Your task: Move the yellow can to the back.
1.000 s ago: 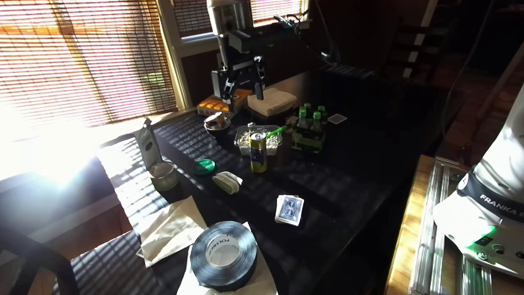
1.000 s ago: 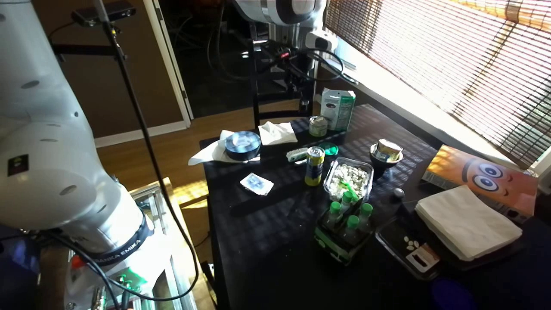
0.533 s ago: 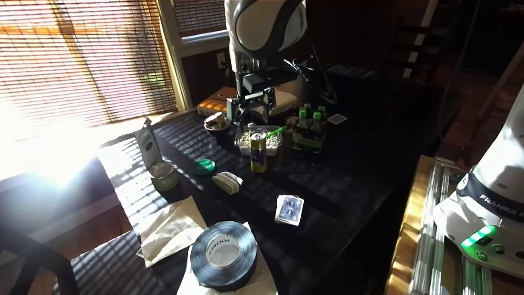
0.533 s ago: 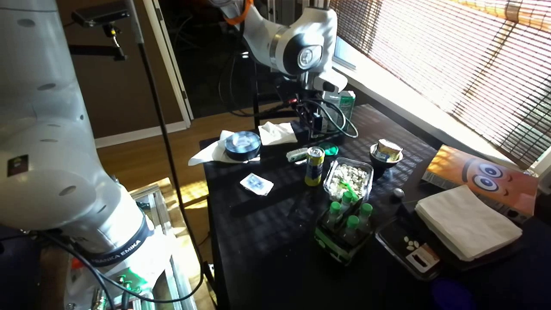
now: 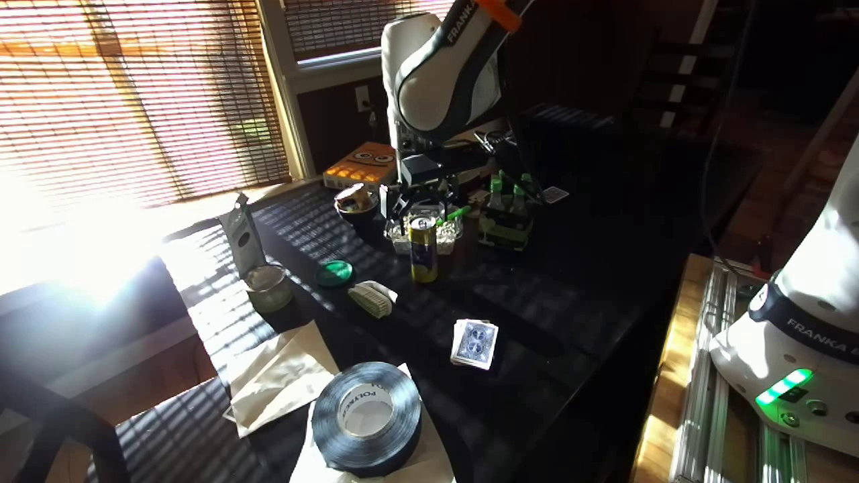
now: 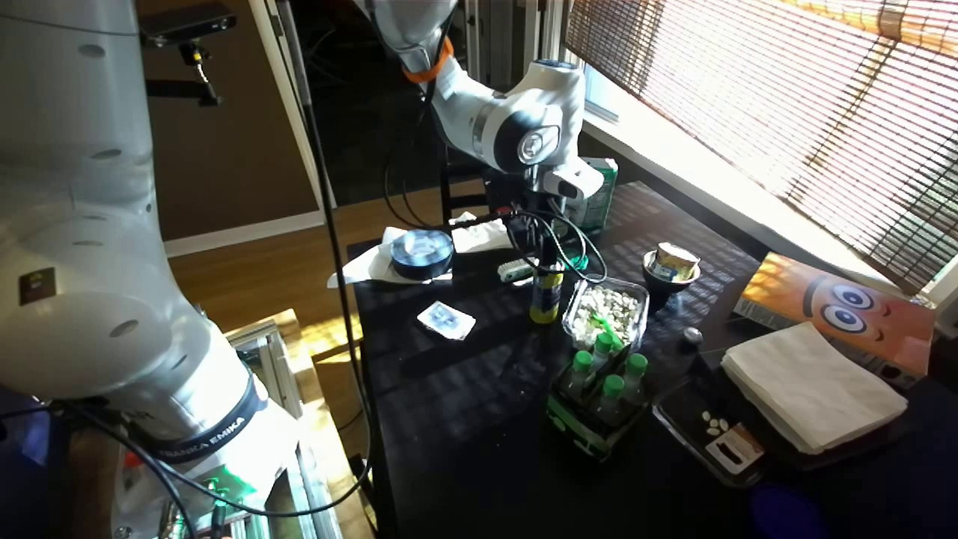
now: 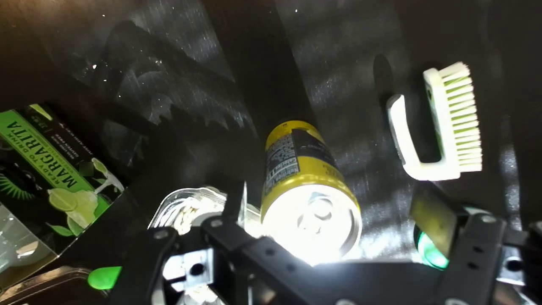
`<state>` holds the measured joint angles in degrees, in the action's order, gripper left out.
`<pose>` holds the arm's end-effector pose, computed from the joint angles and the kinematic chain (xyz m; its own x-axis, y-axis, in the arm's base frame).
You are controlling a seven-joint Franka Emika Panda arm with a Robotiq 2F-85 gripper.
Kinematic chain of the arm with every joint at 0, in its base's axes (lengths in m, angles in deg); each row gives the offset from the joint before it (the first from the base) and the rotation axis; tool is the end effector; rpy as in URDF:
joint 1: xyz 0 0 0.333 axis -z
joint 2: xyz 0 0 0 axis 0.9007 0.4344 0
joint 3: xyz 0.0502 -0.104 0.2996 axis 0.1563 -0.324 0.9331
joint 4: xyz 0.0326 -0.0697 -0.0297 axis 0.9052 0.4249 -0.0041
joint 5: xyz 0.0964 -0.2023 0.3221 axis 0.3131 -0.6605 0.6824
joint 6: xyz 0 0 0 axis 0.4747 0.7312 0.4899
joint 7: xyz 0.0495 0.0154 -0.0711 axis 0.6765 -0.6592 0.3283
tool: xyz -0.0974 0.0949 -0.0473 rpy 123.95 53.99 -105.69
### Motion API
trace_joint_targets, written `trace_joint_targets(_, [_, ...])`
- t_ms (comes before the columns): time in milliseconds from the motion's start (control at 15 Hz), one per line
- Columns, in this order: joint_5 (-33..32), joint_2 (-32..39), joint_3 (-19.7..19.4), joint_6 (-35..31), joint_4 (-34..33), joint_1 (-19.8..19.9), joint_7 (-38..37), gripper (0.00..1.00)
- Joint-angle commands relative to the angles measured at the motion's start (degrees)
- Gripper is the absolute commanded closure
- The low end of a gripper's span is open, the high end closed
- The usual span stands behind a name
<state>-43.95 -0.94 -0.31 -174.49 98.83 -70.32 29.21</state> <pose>0.5627 0.0498 0.1962 0.8935 -0.4489 0.0149 -0.4491 -0.8933 0.0156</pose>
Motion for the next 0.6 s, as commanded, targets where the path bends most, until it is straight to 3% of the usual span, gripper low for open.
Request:
trace_joint_targets(0, [-0.85,0.77,-2.44,-3.32,0.80,-1.97,-3.04,0.00])
trace_joint_targets(333, [-0.99,1.48,-4.10,-5.95,0.98,-2.84,-4.20,0.01])
trace_joint_targets(533, [-1.19,1.83,-4.82,-6.82,0.94,-3.34,-4.71,0.17])
